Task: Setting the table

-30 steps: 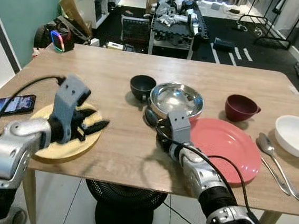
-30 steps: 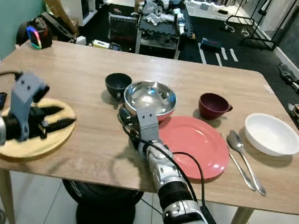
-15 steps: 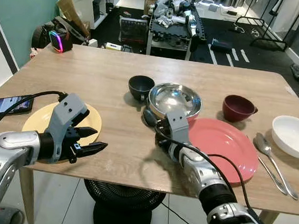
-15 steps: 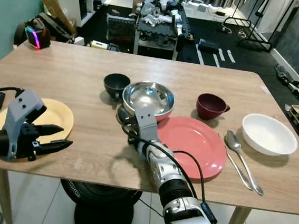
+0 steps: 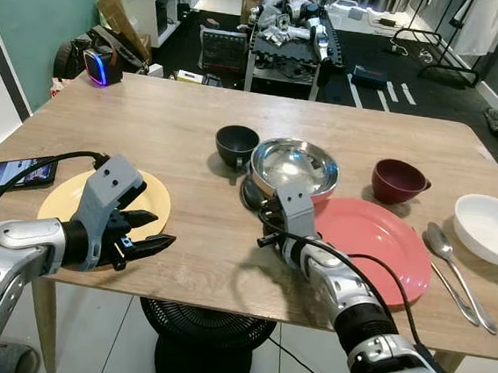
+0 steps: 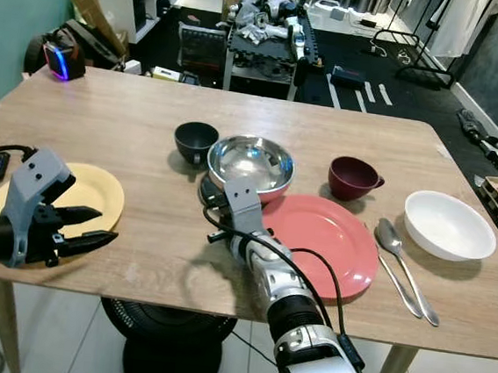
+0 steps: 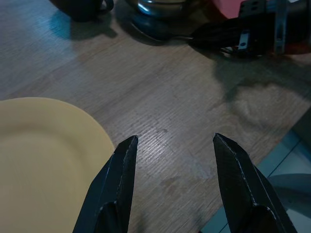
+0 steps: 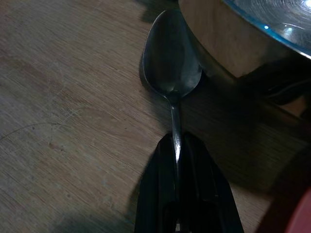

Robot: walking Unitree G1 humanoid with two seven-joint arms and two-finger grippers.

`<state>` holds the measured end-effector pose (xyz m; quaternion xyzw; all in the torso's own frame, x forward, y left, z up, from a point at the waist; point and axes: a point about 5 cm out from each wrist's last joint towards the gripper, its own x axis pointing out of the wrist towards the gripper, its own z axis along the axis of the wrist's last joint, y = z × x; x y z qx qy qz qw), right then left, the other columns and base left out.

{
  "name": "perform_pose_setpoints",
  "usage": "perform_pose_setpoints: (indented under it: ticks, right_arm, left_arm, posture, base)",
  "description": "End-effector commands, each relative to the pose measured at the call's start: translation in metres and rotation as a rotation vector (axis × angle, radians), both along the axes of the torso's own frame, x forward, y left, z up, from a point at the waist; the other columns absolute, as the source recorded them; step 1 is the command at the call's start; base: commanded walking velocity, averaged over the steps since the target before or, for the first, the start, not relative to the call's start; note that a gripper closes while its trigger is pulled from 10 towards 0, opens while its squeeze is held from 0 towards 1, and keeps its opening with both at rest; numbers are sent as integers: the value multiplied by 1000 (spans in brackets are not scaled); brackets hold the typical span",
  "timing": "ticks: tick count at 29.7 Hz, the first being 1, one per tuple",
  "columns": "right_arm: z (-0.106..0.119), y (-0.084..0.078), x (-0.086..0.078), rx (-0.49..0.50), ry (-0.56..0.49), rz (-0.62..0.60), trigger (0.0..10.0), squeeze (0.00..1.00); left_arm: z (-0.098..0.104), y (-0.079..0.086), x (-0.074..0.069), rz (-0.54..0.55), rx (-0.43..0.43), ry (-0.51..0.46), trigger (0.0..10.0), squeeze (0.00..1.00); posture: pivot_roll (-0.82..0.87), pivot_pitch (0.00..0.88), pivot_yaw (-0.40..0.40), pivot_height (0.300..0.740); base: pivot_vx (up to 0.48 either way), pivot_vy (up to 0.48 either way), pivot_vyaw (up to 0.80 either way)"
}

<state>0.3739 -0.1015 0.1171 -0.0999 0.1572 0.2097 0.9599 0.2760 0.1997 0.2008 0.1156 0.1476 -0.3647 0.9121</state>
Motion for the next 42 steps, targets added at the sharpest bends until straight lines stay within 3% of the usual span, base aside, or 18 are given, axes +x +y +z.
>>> perform_pose_setpoints:
  ticks: [1,8,9,10,11,18,20,23,29,37,42]
  right_arm:
    - [-17,-9,-7,2,79,-30,0,0]
    - [18,8,-23,180,-51,132,314,0]
    - [21,9,-27,188,-56,158,4941,0]
    - [21,9,-27,188,-56,158,4941,0]
    - [25,11,-31,202,-69,181,10000,0]
    - [54,7,-43,281,-159,168,10000,0]
    - [69,4,-45,343,-205,148,10000,0]
    - [97,-4,-47,434,-329,88,10000,0]
    - [120,-23,-46,477,-460,-58,10000,0]
    - [125,-44,-50,394,-541,-202,10000,0]
    - [113,-60,-56,348,-536,-285,10000,0]
  left_arm:
    - [-1,0,-3,8,-20,9,10000,0]
    - [0,-8,-3,24,-71,-2,10000,0]
    - [1,-10,-2,29,-79,-8,10000,0]
    - [1,-10,-2,29,-79,-8,10000,0]
    - [2,-12,-2,40,-91,-19,10000,0]
    - [11,-22,2,93,-144,-76,10000,0]
    - [15,-25,3,101,-161,-89,10000,0]
    - [20,-29,4,105,-177,-109,10000,0]
    - [27,-29,10,155,-189,-151,10000,0]
    - [35,-22,22,307,-171,-230,10000,0]
    - [38,-20,25,355,-155,-281,10000,0]
  posture:
    - [103,30,54,740]
    - [128,37,63,740]
    - [128,37,63,740]
    - [128,37,63,740]
    - [128,37,65,740]
    - [126,36,61,740]
    - [127,33,61,740]
    - [123,28,63,740]
    - [109,24,59,740]
    - [70,18,51,740]
    - [58,14,56,740]
  base:
    - [0,0,0]
    - [0,0,0]
    - [0,0,0]
    - [0,0,0]
    - [0,0,0]
    - [0,0,0]
    - [0,0,0]
    - [0,0,0]
    - [0,0,0]
    - [0,0,0]
    - [0,0,0]
